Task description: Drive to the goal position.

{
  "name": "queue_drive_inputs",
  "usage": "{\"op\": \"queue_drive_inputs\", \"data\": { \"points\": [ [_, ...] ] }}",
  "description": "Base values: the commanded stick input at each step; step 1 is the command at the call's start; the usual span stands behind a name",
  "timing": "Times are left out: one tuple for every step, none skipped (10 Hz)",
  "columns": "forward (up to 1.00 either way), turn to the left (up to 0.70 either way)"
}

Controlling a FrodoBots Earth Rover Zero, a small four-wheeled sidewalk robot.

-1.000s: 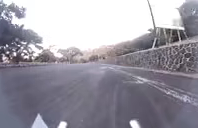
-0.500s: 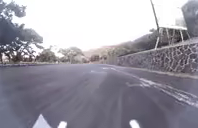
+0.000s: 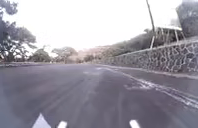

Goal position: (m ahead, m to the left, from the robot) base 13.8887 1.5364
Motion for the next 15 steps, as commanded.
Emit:
{"op": "queue_drive_inputs", "data": {
  "points": [
    [0.70, -0.35],
    [0.70, -0.35],
    [0.70, -0.35],
    [0.70, -0.35],
    [0.70, -0.10],
    [0.70, 0.00],
    [0.70, 0.00],
    [0.70, 0.00],
    [0.70, 0.00],
    [0.70, 0.00],
    [0.70, 0.00],
    [0.70, 0.00],
    [0.70, 0.00],
    [0.70, 0.00],
    [0.70, 0.00]
  ]
}}
